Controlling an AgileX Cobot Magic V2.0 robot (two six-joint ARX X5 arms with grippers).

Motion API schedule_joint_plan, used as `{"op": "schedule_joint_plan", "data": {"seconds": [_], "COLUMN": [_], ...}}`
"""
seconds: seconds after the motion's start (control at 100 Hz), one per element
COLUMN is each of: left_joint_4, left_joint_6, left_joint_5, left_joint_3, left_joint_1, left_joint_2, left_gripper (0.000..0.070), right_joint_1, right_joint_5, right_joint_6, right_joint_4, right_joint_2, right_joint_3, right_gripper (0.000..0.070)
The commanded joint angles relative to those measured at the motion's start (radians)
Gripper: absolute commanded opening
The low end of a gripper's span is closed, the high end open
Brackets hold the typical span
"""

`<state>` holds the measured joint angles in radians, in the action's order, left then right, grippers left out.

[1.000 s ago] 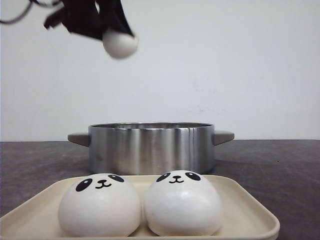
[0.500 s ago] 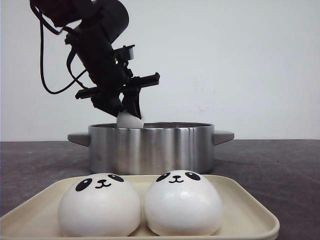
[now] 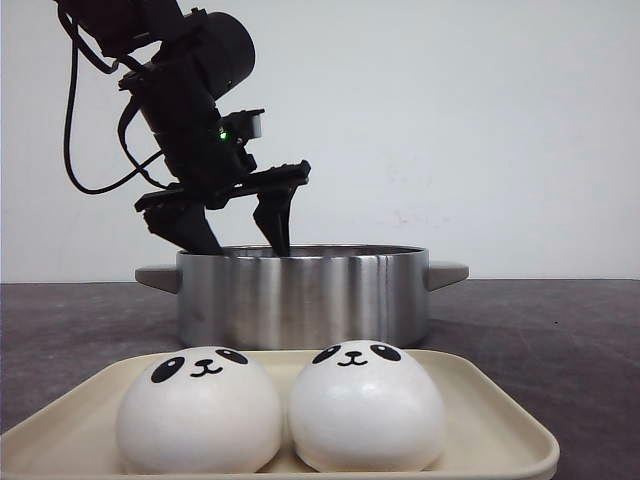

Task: Steam buns
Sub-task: 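Carry the bun with the left gripper into the pot and release, then lower the right gripper onto the nearer bun beside it and grasp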

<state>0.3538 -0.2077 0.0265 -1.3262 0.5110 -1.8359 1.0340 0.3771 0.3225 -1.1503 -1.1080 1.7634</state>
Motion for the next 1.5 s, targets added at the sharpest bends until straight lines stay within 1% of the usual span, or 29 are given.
{"op": "schedule_joint_plan", "data": {"seconds": [0.0,0.06,0.13,0.24,0.29,0.36,0.51,0.55,0.58,0.6,0.68,0.7,0.72,0.83,0.93,1.029,1.189,1.229,1.259,1.279,1.329,1.349,1.369,1.489], "left_joint_4": [0.015,0.044,0.052,0.049,0.051,0.061,0.119,0.144,0.163,0.176,0.223,0.232,0.24,0.278,0.301,0.323,0.367,0.374,0.38,0.382,0.388,0.388,0.388,0.381], "left_joint_6": [-0.027,-0.042,-0.044,-0.046,-0.048,-0.048,-0.047,-0.047,-0.047,-0.047,-0.047,-0.047,-0.047,-0.047,-0.042,-0.039,-0.04,-0.04,-0.04,-0.04,-0.04,-0.04,-0.04,-0.039], "left_joint_5": [0.0,0.0,0.001,0.001,0.001,0.001,0.0,0.0,0.0,0.0,0.001,0.001,0.001,0.001,0.004,0.004,0.004,0.004,0.004,0.004,0.004,0.004,0.004,0.004], "left_joint_3": [-0.029,-0.035,-0.039,-0.039,-0.039,-0.039,-0.039,-0.039,-0.039,-0.039,-0.039,-0.039,-0.039,-0.039,-0.039,-0.039,-0.039,-0.039,-0.039,-0.039,-0.039,-0.039,-0.039,-0.039], "left_joint_1": [0.005,0.005,0.005,0.006,0.008,0.014,0.032,0.04,0.045,0.049,0.06,0.061,0.063,0.066,0.066,0.066,0.066,0.066,0.066,0.066,0.066,0.066,0.066,0.066], "left_joint_2": [-0.008,0.013,0.057,0.171,0.235,0.33,0.539,0.591,0.628,0.651,0.737,0.757,0.775,0.856,0.903,0.922,0.92,0.917,0.915,0.913,0.912,0.911,0.911,0.911], "left_gripper": [0.0535,0.0561,0.056,0.0558,0.0558,0.0557,0.0557,0.0557,0.0557,0.0557,0.0557,0.0557,0.0557,0.0557,0.0557,0.0557,0.0557,0.0557,0.0557,0.0557,0.0557,0.0557,0.0557,0.0557], "right_joint_1": [0.011,0.011,0.011,0.01,0.01,0.01,0.011,0.011,0.011,0.011,0.011,0.011,0.011,0.011,0.009,0.002,-0.01,-0.013,-0.015,-0.016,-0.018,-0.018,-0.018,-0.018], "right_joint_5": [0.034,0.054,0.072,0.066,0.05,-0.021,-0.245,-0.298,-0.332,-0.351,-0.397,-0.401,-0.404,-0.405,-0.404,-0.405,-0.404,-0.403,-0.402,-0.402,-0.395,-0.394,-0.39,-0.375], "right_joint_6": [0.023,0.023,0.038,0.072,0.093,0.137,0.262,0.306,0.334,0.349,0.373,0.374,0.374,0.37,0.354,0.354,0.37,0.383,0.385,0.386,0.385,0.385,0.385,0.383], "right_joint_4": [-0.027,-0.048,-0.063,-0.043,-0.015,0.064,0.297,0.351,0.385,0.407,0.451,0.453,0.454,0.447,0.483,0.521,0.544,0.546,0.549,0.552,0.558,0.565,0.573,0.584], "right_joint_2": [-0.009,-0.009,-0.009,-0.009,-0.009,-0.009,-0.017,-0.028,-0.037,-0.045,-0.089,-0.102,-0.116,-0.209,-0.288,-0.36,-0.448,-0.46,-0.467,-0.469,-0.469,-0.469,-0.468,-0.443], "right_joint_3": [0.003,-0.021,-0.063,-0.172,-0.238,-0.354,-0.619,-0.678,-0.715,-0.737,-0.798,-0.808,-0.814,-0.824,-0.824,-0.824,-0.824,-0.824,-0.824,-0.824,-0.824,-0.823,-0.823,-0.795], "right_gripper": [0.0009,0.0009,0.0009,0.0009,0.0009,0.0009,0.0009,0.0019,0.0061,0.0116,0.0415,0.046,0.0477,0.0475,0.0475,0.0471,0.0463,0.0416,0.0335,0.0255,0.0,0.0,0.0018,0.0013]}}
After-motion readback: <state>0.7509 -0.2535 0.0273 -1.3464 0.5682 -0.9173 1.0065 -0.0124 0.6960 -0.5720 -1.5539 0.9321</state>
